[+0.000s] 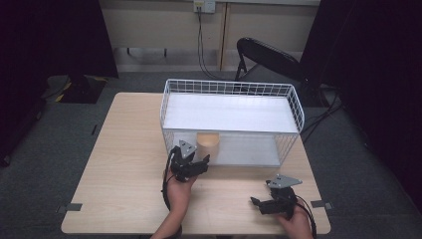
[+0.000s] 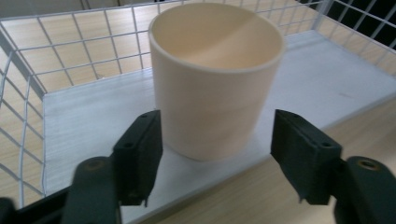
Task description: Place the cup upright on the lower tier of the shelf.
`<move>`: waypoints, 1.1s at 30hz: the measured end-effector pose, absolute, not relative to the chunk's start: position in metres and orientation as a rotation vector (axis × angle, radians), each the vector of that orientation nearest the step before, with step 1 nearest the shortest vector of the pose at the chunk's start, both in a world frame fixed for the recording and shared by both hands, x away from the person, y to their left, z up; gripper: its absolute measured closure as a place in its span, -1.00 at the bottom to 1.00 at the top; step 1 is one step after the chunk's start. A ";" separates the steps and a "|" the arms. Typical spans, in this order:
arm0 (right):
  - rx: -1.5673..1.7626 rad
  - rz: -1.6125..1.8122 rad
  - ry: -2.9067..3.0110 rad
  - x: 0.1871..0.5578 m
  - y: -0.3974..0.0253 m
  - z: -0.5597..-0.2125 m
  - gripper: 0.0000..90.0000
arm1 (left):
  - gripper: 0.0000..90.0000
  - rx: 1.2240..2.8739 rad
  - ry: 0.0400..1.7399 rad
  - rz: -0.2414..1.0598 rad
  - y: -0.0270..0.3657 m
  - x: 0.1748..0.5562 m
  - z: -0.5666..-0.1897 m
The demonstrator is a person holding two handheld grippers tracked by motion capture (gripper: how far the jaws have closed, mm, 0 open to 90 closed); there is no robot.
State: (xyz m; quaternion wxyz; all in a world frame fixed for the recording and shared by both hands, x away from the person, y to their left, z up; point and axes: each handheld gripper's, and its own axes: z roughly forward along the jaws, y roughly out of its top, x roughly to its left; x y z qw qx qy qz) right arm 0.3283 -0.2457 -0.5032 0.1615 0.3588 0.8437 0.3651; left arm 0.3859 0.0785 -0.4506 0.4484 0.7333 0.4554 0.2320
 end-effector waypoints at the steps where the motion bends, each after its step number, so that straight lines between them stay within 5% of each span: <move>1: 1.025 1.042 2.408 0.328 -0.246 -0.503 -0.73 | -0.39 1.841 1.110 0.552 0.080 0.383 -0.450; 10: 1.025 1.043 2.408 0.328 -0.246 -0.503 -0.73 | -0.58 1.849 1.032 0.462 0.090 0.372 -0.444; 33: 1.025 1.042 2.408 0.328 -0.246 -0.503 -0.73 | -0.62 1.930 0.891 0.417 0.127 0.349 -0.445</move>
